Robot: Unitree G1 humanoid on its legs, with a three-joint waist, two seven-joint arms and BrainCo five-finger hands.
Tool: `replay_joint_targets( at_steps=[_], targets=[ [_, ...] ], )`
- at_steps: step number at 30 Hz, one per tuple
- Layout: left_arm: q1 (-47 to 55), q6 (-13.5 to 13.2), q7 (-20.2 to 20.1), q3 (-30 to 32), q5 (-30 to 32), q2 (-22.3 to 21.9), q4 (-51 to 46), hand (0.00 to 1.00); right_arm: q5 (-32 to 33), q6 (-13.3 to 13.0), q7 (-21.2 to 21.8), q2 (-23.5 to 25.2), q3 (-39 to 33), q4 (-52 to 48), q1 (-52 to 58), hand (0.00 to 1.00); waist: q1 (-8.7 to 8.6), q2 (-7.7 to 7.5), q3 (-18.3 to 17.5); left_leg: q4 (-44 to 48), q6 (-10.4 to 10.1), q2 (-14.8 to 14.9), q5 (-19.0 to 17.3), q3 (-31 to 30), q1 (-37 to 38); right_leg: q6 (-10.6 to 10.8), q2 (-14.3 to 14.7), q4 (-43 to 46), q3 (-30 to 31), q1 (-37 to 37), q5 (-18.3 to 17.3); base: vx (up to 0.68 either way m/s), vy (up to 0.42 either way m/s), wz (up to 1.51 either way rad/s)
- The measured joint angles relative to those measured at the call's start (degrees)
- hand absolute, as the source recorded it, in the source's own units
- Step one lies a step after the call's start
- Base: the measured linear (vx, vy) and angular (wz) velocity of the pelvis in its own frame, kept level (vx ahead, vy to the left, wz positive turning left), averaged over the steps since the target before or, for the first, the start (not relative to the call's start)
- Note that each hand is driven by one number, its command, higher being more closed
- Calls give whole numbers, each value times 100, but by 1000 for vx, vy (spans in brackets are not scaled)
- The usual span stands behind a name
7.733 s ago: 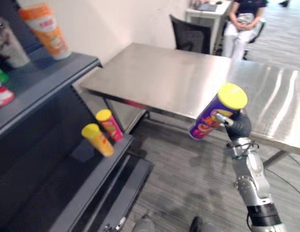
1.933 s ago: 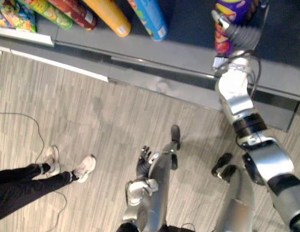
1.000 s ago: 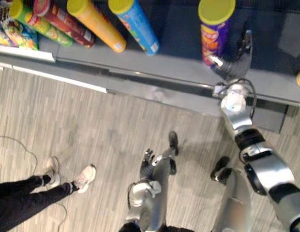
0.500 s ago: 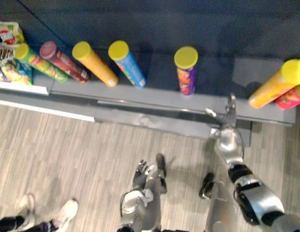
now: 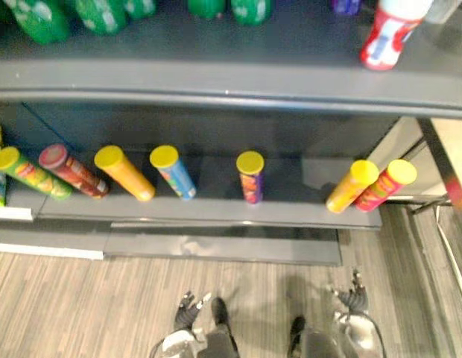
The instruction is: Put the gum and the chips on the shelf.
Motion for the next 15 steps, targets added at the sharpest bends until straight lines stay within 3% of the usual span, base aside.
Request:
replay_joint_targets(
  at_steps=[3, 8, 15],
  targets=[
    [229, 32, -34, 181, -12, 6, 130, 0, 3, 105, 361, 33, 4, 378, 291, 0, -94, -17, -234, -33, -19, 1, -23, 3, 90, 5, 29, -194, 5, 150, 26, 37, 3, -1],
    [269, 301, -301, 491, -360, -48, 363, 0, 325, 266, 523, 107, -436, 739, 281, 0, -124, 10, -420, -44, -33, 90, -124, 21, 303, -27, 163, -469, -7, 461, 117, 0, -7, -4],
    [310, 682, -325, 1320, -466, -340, 481, 0, 1131, 794, 717, 182, -869, 1015, 195, 0, -101, 70, -594, -48, -31, 111, -219, 324, 545, -30, 202, -710, 146, 672, 260, 10, 12, -13]
  ],
)
